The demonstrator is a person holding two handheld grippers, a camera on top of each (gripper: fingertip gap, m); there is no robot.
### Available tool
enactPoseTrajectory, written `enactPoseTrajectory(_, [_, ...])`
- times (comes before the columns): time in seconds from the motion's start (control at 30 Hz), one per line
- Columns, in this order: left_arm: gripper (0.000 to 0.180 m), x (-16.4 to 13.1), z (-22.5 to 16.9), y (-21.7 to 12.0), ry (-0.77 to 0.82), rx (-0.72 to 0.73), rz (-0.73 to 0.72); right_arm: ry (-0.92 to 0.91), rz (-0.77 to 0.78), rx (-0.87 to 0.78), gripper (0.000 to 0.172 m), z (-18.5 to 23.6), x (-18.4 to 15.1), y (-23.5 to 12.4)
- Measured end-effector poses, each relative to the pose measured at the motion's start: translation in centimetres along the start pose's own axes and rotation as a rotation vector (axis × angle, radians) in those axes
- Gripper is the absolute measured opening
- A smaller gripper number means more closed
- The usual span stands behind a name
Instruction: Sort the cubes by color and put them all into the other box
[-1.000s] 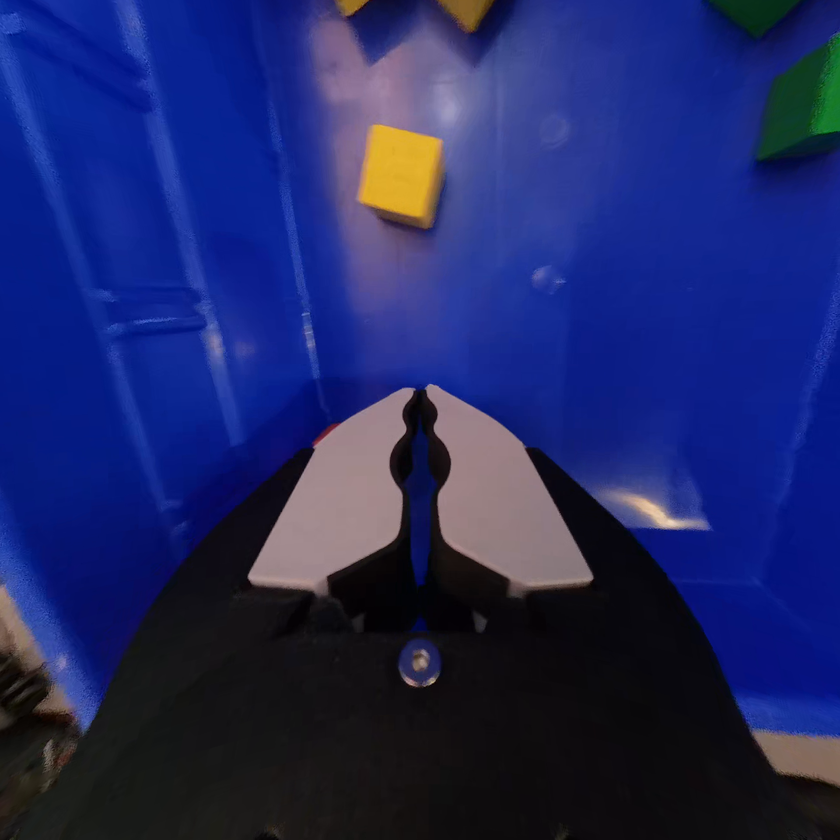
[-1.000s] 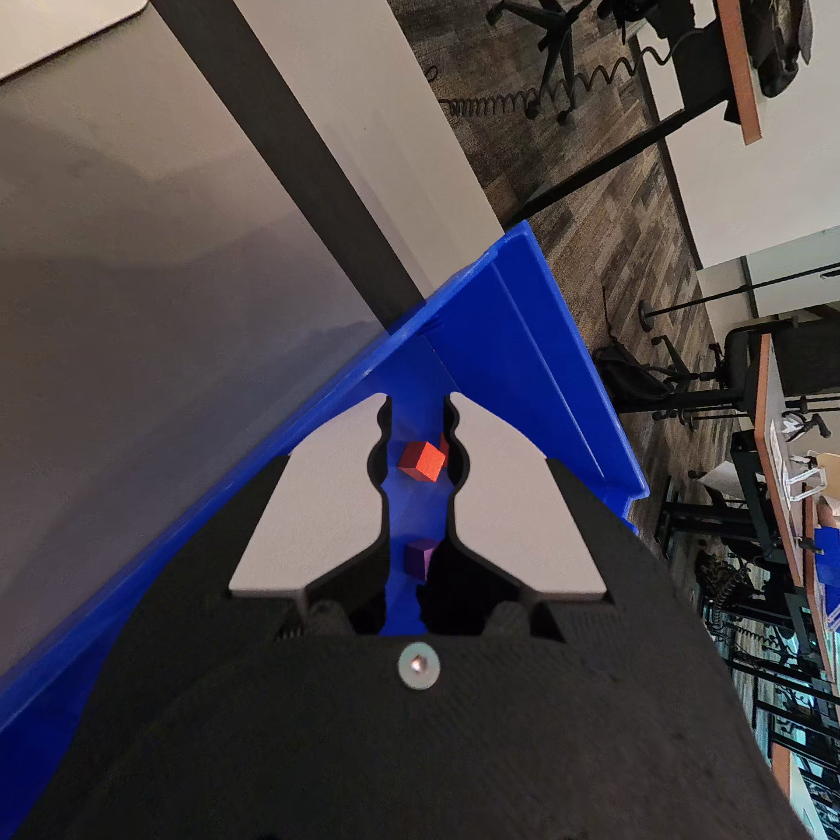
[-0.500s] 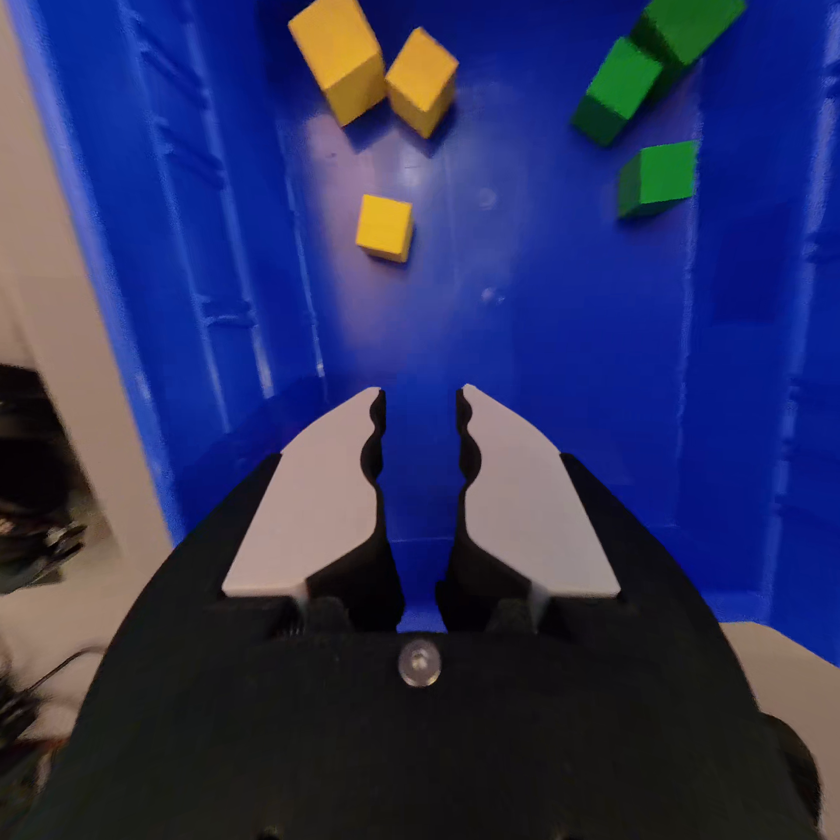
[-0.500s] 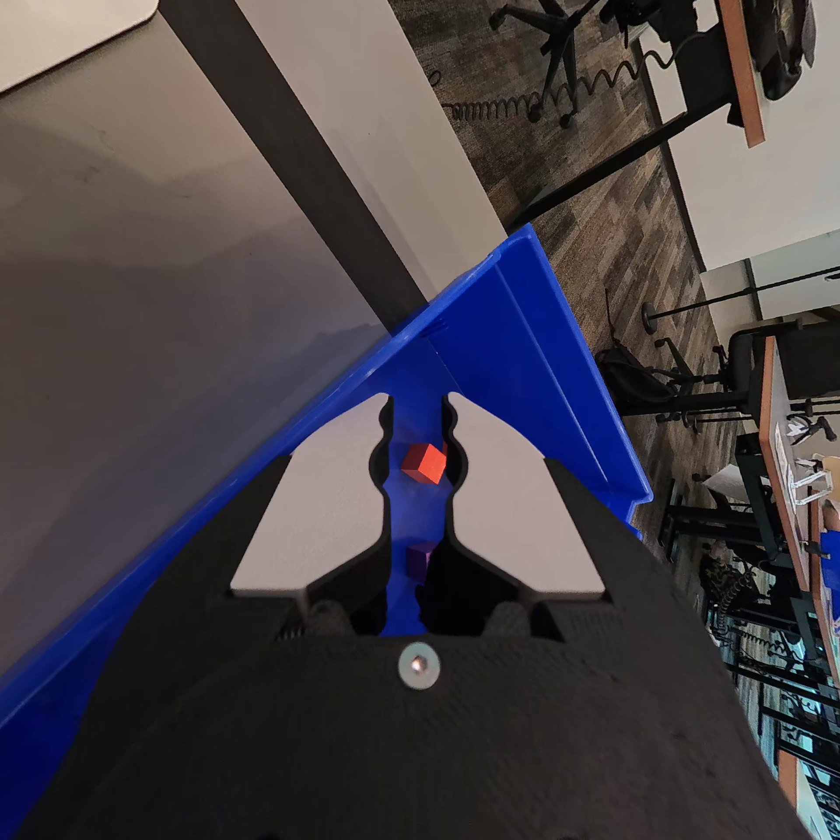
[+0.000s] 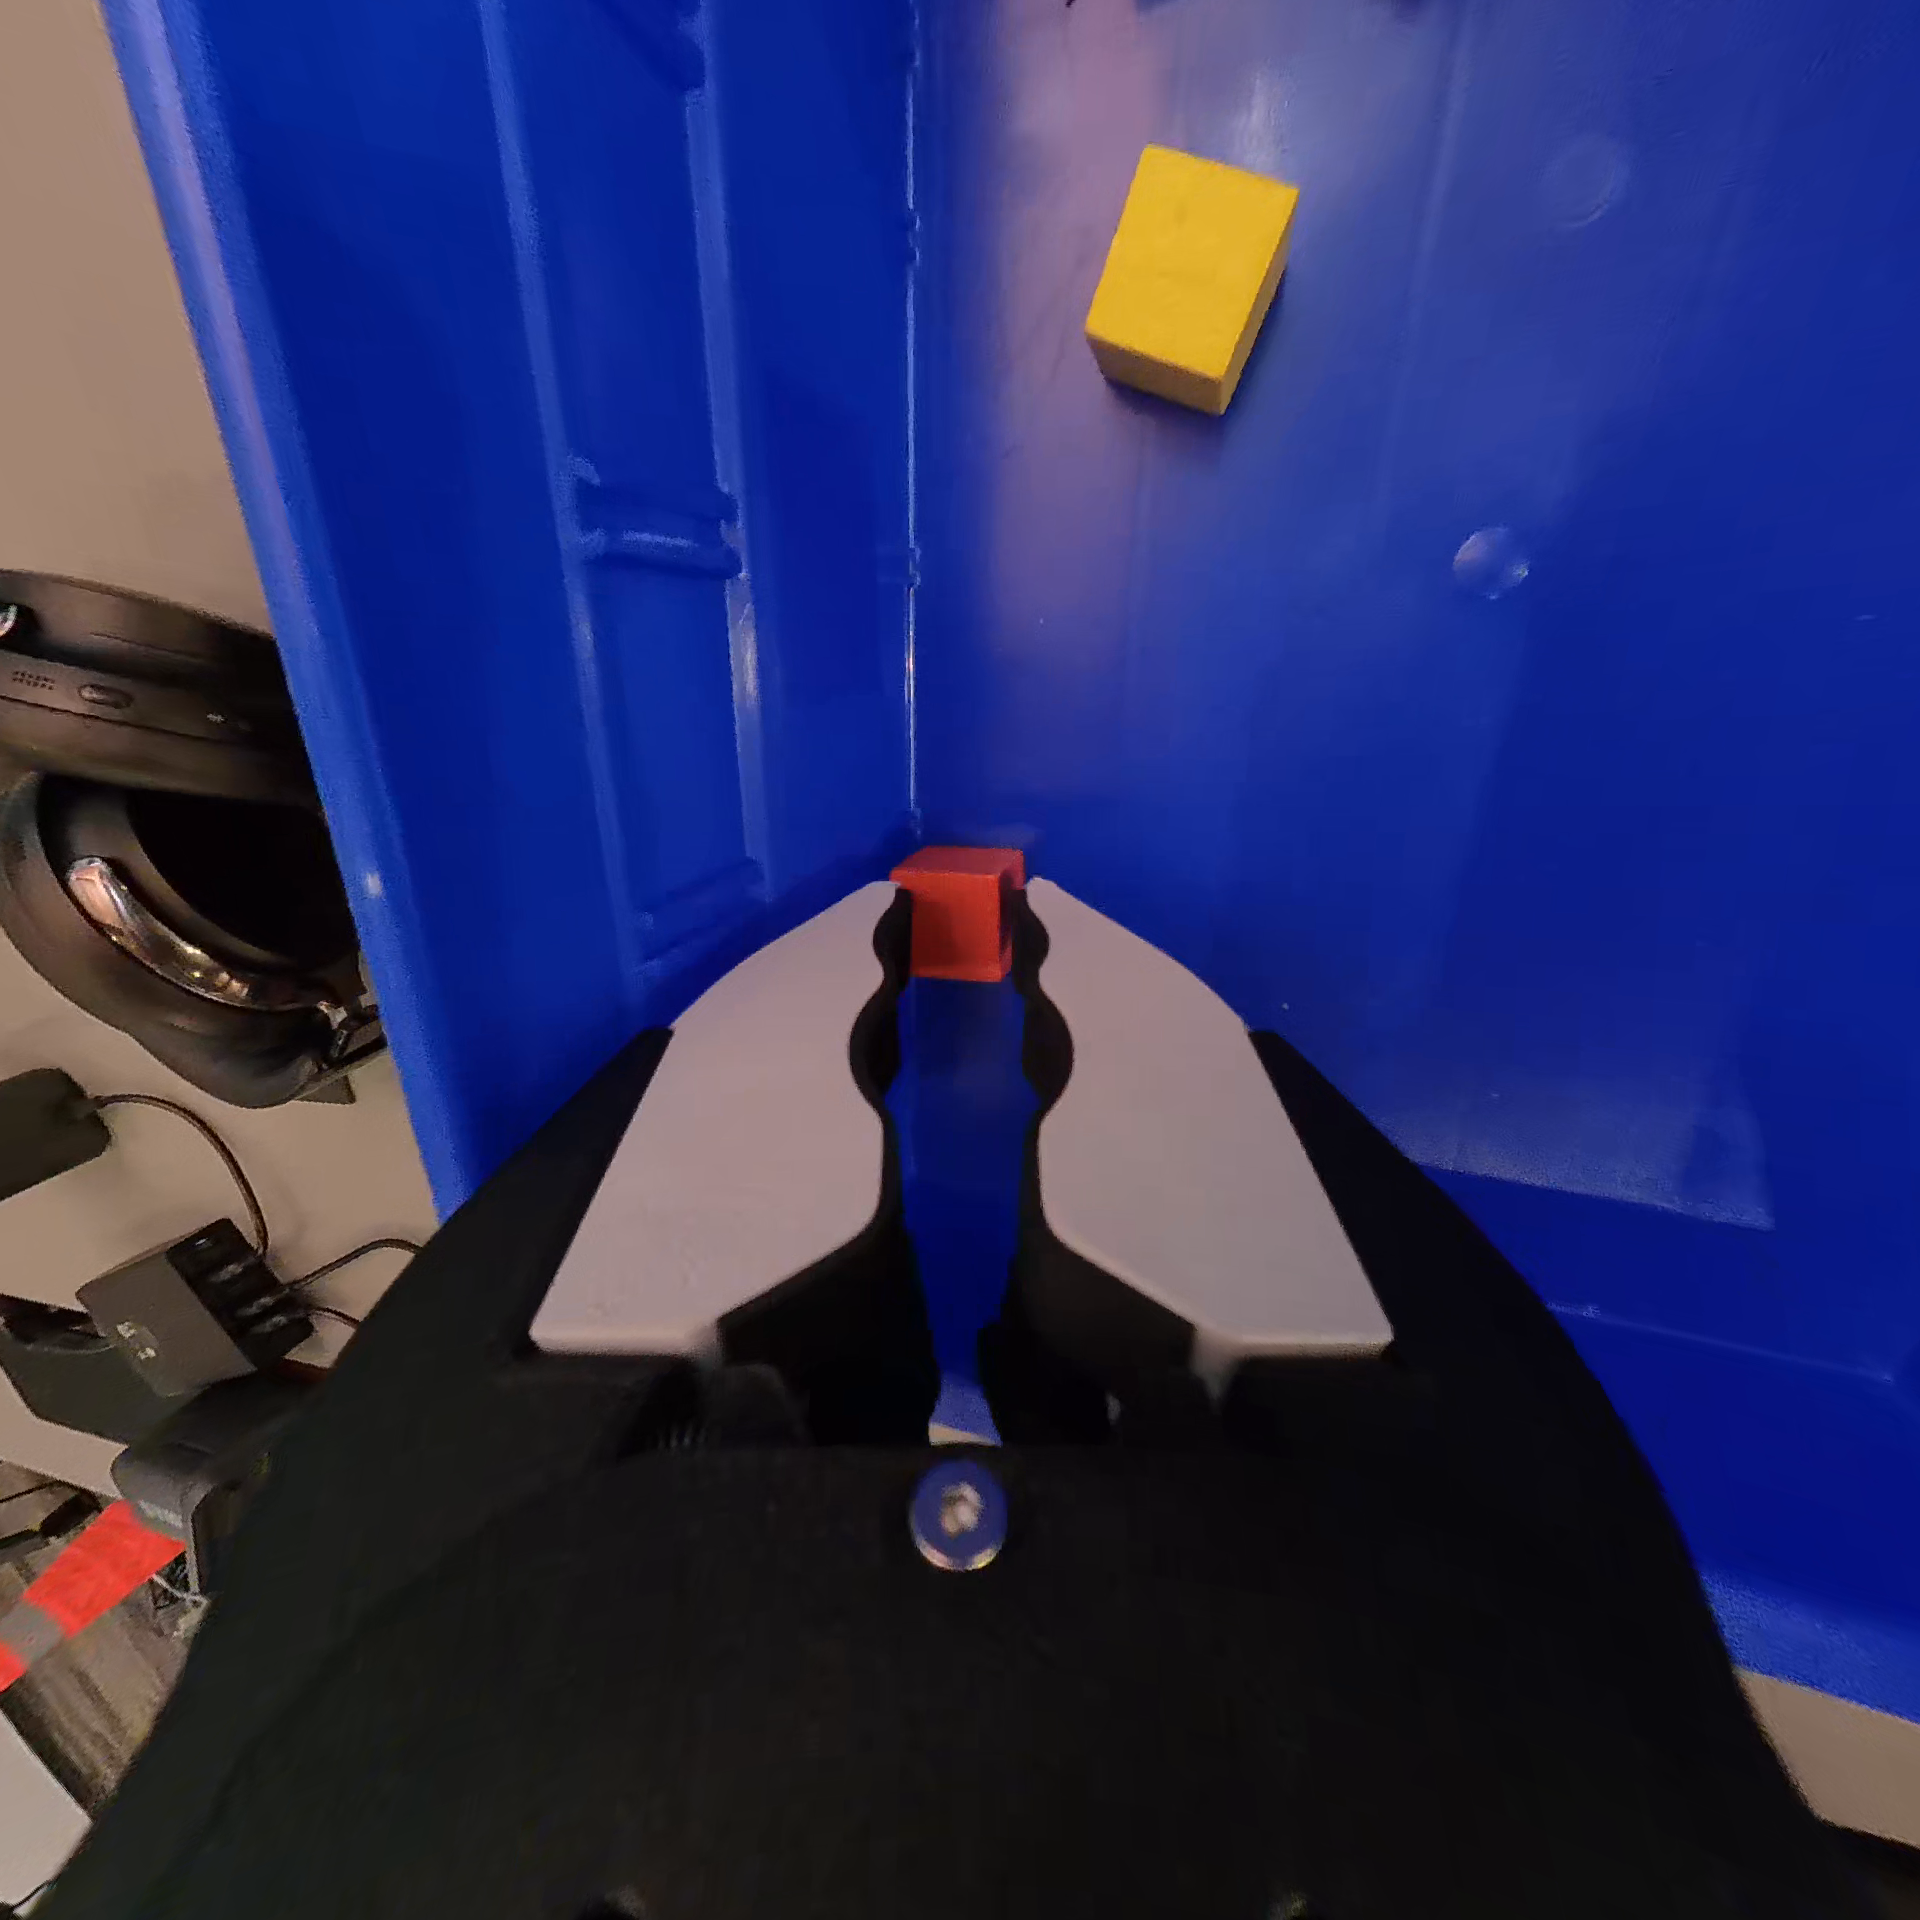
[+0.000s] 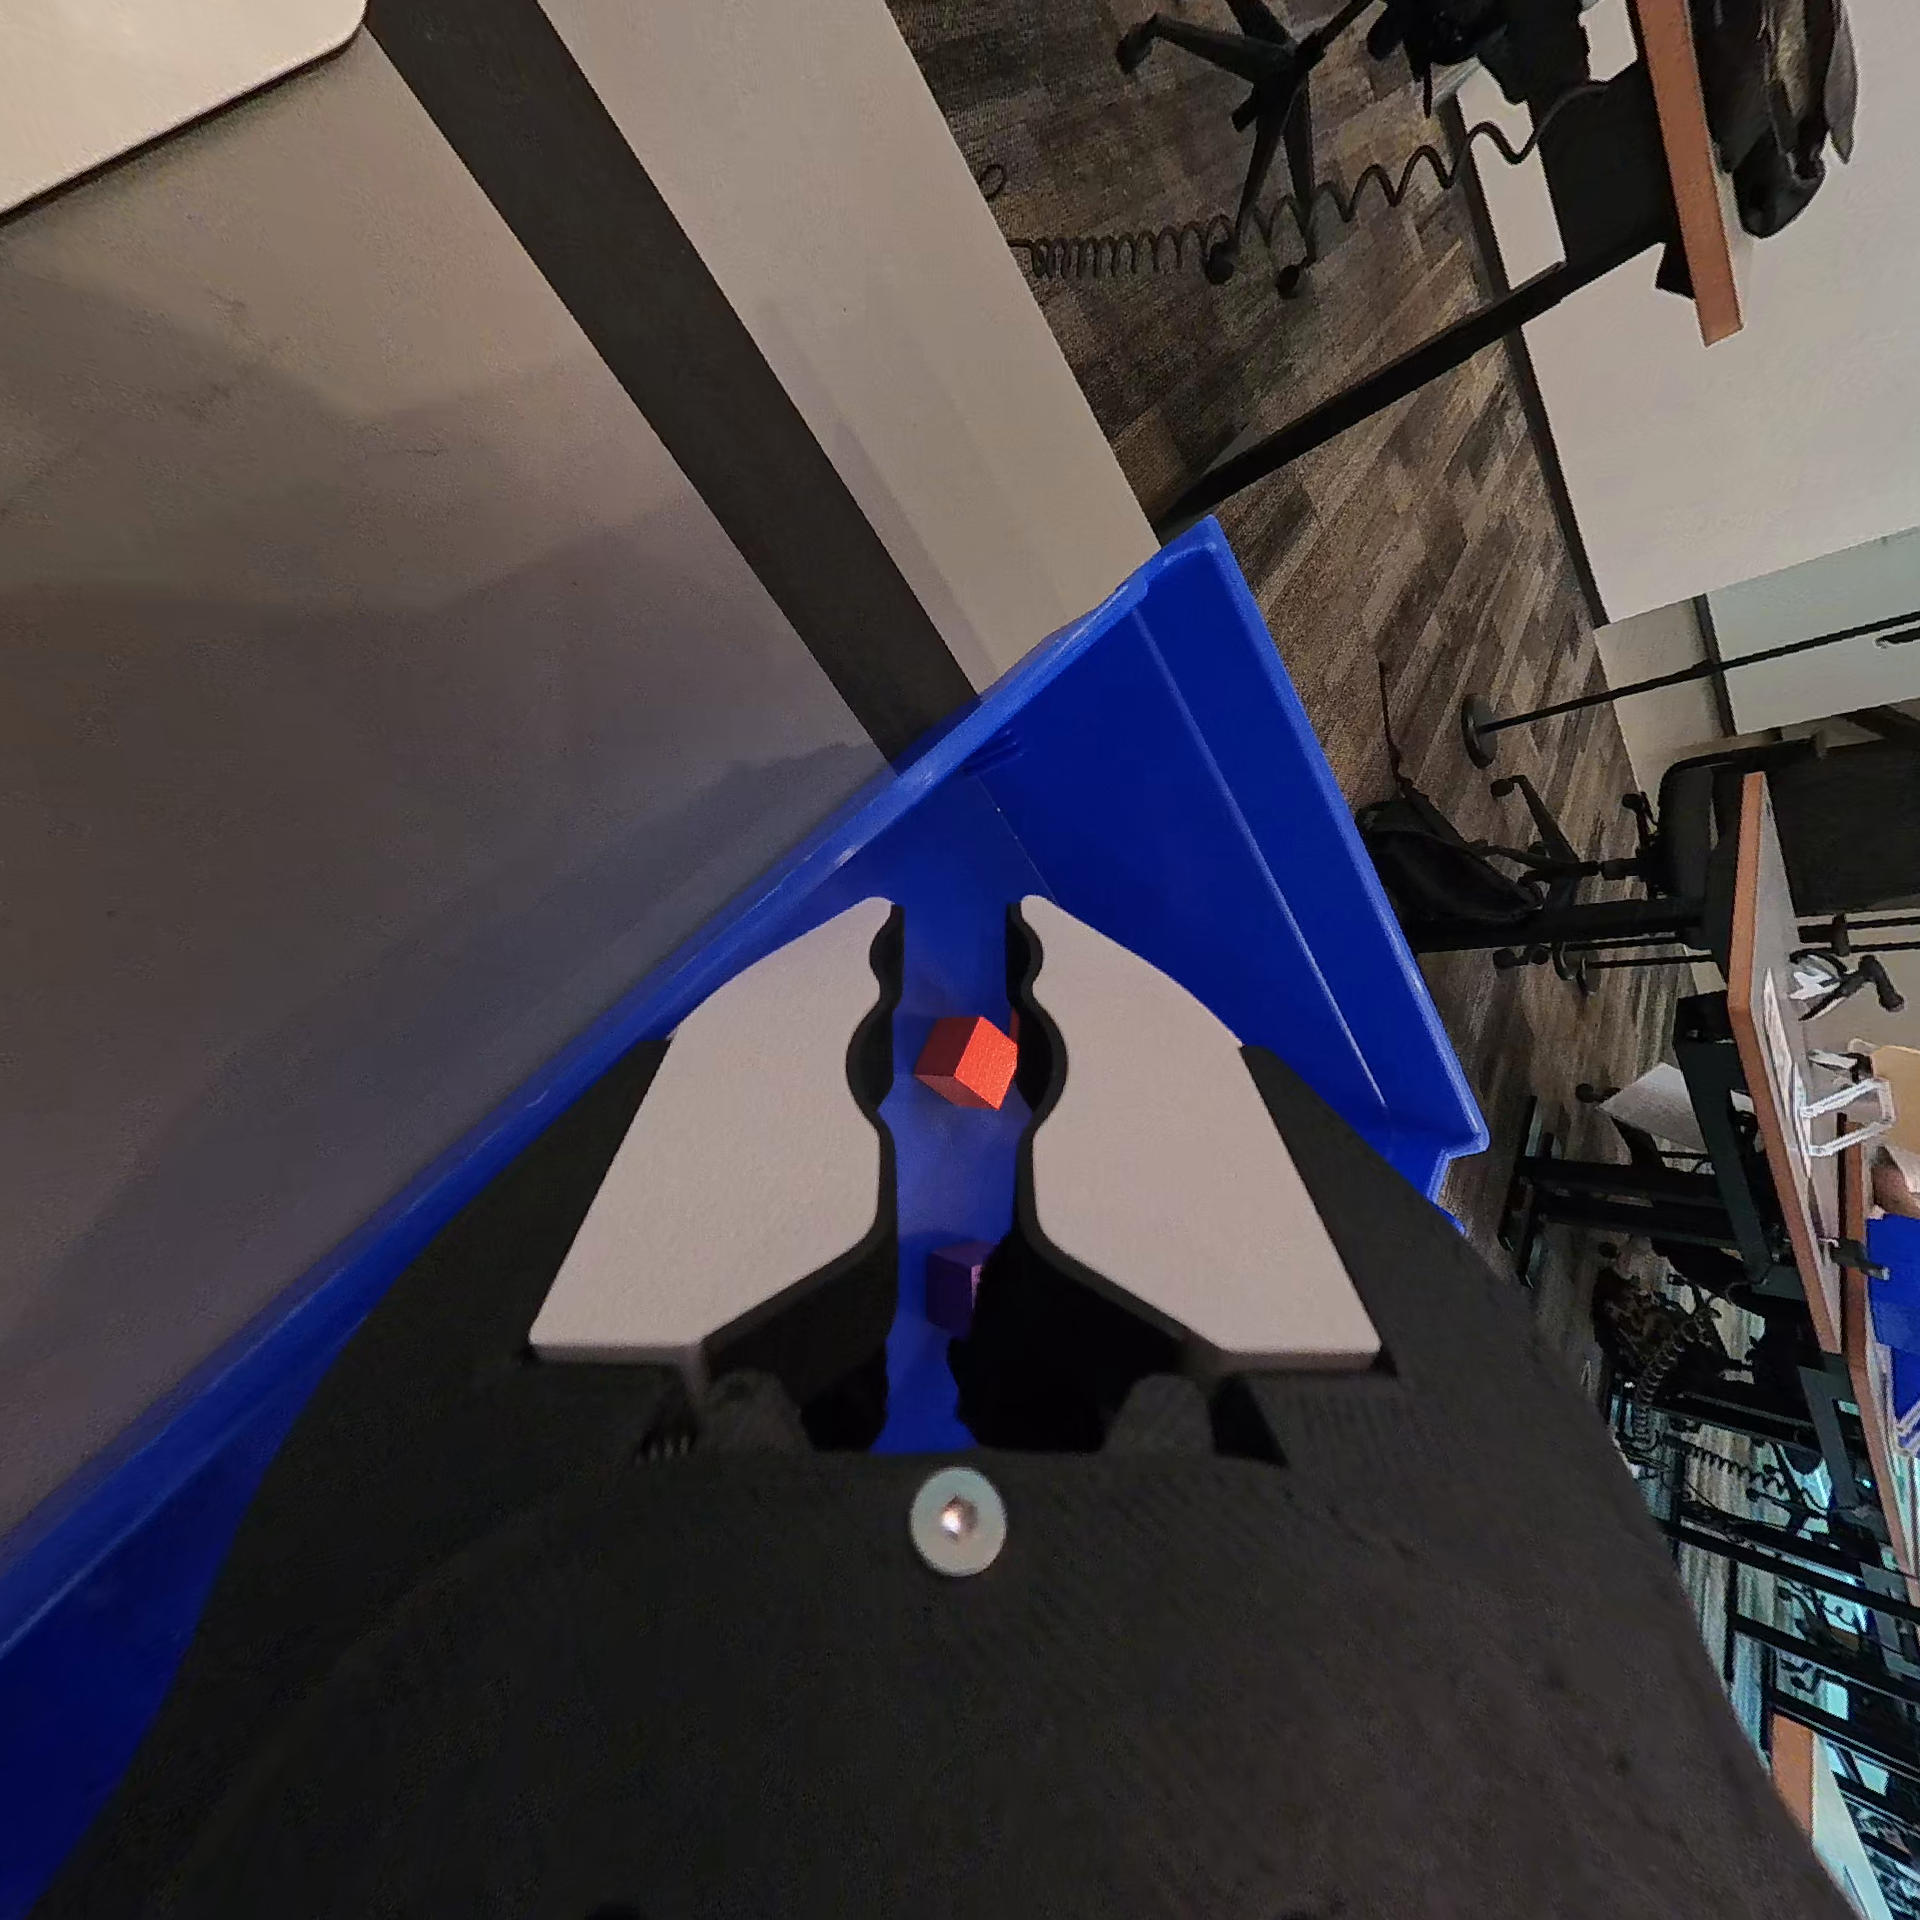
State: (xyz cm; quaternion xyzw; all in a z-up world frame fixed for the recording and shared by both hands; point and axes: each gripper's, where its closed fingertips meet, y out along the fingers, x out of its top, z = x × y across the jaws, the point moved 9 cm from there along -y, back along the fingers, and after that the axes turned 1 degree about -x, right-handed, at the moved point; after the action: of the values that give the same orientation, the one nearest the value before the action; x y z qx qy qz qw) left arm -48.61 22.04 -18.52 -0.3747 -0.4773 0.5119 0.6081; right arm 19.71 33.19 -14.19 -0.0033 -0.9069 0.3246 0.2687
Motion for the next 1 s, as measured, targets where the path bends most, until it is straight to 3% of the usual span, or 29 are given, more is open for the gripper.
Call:
enactPoseTrajectory(0.1, [0.011,-0.3,0.0,-0.3,-0.003,-0.047,-0.01,-0.003,0.001,-0.002,0.018,0.0,0.0,0.0])
enactPoseTrajectory(0.17, [0.002,-0.3,-1.1,-0.7,0.02,-0.239,-0.043,-0.001,0.0,-0.001,0.018,0.0,0.0,0.0])
enactPoseTrajectory(0.37, [0.001,0.1,0.2,-2.2,0.032,-0.023,-0.095,-0.003,-0.001,0.0,0.018,0.0,0.0,0.0])
enactPoseTrajectory(0.43, [0.002,-0.2,0.5,-1.9,0.045,0.012,-0.054,0.0,-0.002,0.002,0.018,0.0,0.0,0.0])
enactPoseTrajectory(0.57, [0.016,-0.3,0.4,-0.7,0.062,0.014,-0.001,-0.005,0.0,-0.001,0.018,0.0,0.0,0.0])
enactPoseTrajectory(0.63, [0.033,-0.1,0.2,-0.6,0.054,-0.019,-0.008,-0.007,0.002,-0.002,0.018,0.0,0.0,0.0])
enactPoseTrajectory(0.77, [0.05,-0.3,-0.1,0.4,0.051,-0.024,0.061,-0.007,0.002,0.001,0.018,0.0,0.0,0.0])
enactPoseTrajectory(0.87, [0.046,-0.2,0.2,0.9,0.035,-0.02,0.055,-0.009,0.001,0.001,0.018,0.1,0.0,0.0])
enactPoseTrajectory(1.0, [0.028,-0.5,0.3,1.2,0.01,-0.098,0.019,-0.007,0.0,0.002,0.018,0.1,0.0,0.0])
